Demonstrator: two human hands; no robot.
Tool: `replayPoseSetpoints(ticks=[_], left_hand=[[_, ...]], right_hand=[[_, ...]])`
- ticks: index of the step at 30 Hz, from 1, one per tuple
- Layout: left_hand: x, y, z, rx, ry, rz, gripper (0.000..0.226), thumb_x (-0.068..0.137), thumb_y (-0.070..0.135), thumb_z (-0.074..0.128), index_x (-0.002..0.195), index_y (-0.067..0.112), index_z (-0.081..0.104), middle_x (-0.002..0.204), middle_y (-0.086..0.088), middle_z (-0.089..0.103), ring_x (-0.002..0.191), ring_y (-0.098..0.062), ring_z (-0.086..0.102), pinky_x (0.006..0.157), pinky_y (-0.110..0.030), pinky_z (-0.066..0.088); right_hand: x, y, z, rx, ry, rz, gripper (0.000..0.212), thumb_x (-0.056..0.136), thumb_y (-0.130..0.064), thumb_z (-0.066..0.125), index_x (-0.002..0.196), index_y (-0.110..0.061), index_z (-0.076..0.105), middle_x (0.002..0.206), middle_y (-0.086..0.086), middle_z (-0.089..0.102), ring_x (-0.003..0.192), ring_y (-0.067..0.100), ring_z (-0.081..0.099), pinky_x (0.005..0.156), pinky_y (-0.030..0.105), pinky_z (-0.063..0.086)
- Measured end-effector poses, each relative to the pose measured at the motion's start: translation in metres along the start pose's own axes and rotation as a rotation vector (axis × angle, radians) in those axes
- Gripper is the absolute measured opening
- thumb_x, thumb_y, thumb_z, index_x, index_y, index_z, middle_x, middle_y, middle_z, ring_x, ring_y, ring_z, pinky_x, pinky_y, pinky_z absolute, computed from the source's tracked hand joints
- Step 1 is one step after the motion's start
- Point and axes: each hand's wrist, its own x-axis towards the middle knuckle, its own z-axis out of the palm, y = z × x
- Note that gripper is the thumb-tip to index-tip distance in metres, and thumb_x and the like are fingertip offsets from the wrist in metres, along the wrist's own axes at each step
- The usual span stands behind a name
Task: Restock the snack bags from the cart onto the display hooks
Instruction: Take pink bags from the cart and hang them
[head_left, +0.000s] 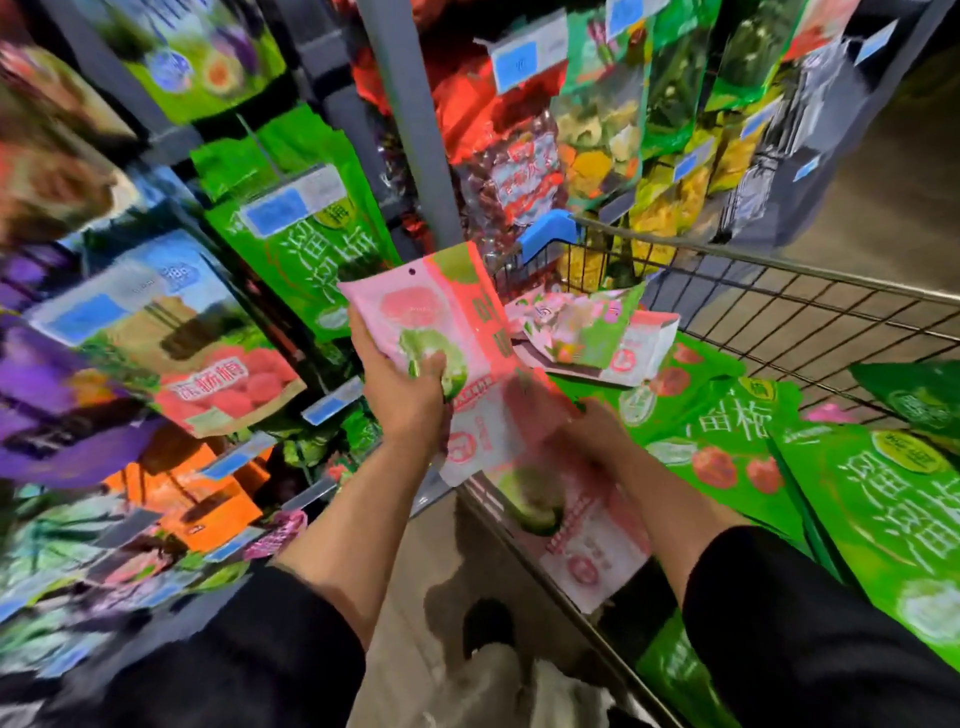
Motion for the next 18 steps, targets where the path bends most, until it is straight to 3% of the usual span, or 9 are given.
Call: replayPoseSetpoints(ticks=[2,5,7,10,12,15,18], left_hand=[[0.001,-0.002,-0.001,-0.017,-0.008,-0.009,0.093,0.082,-0.001,0.068,0.154,0.021,0.013,0.132,0.026,0.029,0.120,0.002,0.038,0.106,-0.025,0.033],[0.002,0.002,-0.001,-0.027,-0.018,0.002,0.092,0.082,0.000,0.068,0.153,0.018,0.012,0.139,0.013,0.036,0.126,-0.007,0.040,0.105,-0.027,0.033],[0.003,0.009,0.002,-0.020,-0.004,0.024,0.093,0.081,0.002,0.069,0.153,0.019,0.014,0.141,0.010,0.039,0.126,-0.010,0.042,0.106,-0.028,0.034],[-0.003,0.023,0.008,-0.032,-0.005,0.050,0.092,0.082,0.002,0.069,0.153,0.022,0.013,0.152,0.000,0.034,0.136,-0.016,0.035,0.113,-0.033,0.028],[-0.012,0.033,0.013,-0.074,-0.004,0.056,0.090,0.084,-0.001,0.066,0.154,0.023,0.013,0.150,0.002,0.035,0.132,-0.005,0.033,0.107,-0.019,0.024],[-0.026,0.045,0.016,-0.148,0.001,0.061,0.090,0.086,-0.003,0.064,0.153,0.026,0.013,0.135,0.018,0.032,0.113,0.016,0.029,0.101,-0.012,0.023],[-0.039,0.061,0.008,-0.191,0.007,0.084,0.092,0.085,-0.004,0.064,0.154,0.026,0.011,0.147,0.019,0.025,0.128,0.011,0.027,0.111,-0.020,0.022]], right_hand=[[0.001,0.000,-0.006,0.036,-0.053,0.032,0.033,0.071,-0.036,0.078,0.075,-0.004,0.068,0.063,0.009,0.058,0.056,0.020,0.054,0.053,0.029,0.039],[-0.001,0.002,-0.015,0.118,0.028,0.031,0.013,0.074,-0.017,0.077,0.063,-0.012,0.071,0.062,0.008,0.055,0.059,0.018,0.050,0.059,0.032,0.038],[-0.004,0.011,-0.023,0.207,0.154,-0.016,0.039,0.078,-0.014,0.071,0.041,-0.020,0.059,0.049,-0.001,0.048,0.048,0.013,0.043,0.054,0.032,0.033],[-0.014,0.025,-0.044,0.280,0.299,-0.040,0.029,0.073,-0.024,0.068,0.047,-0.017,0.055,0.047,-0.002,0.047,0.045,0.016,0.041,0.053,0.034,0.037],[-0.023,0.030,-0.060,0.347,0.373,-0.067,0.026,0.075,-0.027,0.070,0.052,-0.020,0.059,0.052,0.001,0.051,0.049,0.017,0.044,0.055,0.036,0.038],[-0.044,0.025,-0.081,0.409,0.499,-0.149,0.025,0.084,-0.016,0.070,0.062,-0.014,0.060,0.061,0.000,0.055,0.056,0.010,0.044,0.056,0.031,0.037],[-0.060,0.013,-0.093,0.479,0.601,-0.188,0.026,0.083,-0.008,0.068,0.061,-0.017,0.056,0.060,0.000,0.054,0.059,0.013,0.043,0.057,0.032,0.036]])
